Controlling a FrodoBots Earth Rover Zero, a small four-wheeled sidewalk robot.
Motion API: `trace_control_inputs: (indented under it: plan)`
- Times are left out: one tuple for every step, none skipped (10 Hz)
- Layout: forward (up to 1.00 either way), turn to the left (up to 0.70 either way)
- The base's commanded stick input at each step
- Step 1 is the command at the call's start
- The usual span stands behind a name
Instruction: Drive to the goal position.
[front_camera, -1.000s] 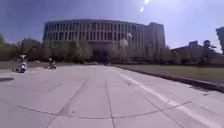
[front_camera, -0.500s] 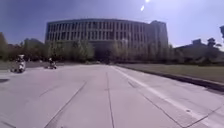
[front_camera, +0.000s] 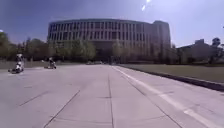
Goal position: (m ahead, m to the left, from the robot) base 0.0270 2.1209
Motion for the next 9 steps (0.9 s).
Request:
trace_control_inputs:
  plan:
    - [0.85, 0.0]
    - [0.85, 0.0]
    - [0.85, 0.0]
    - [0.85, 0.0]
    - [0.85, 0.0]
    - [0.85, 0.0]
    - [0.85, 0.0]
    - [0.85, 0.0]
    - [0.85, 0.0]
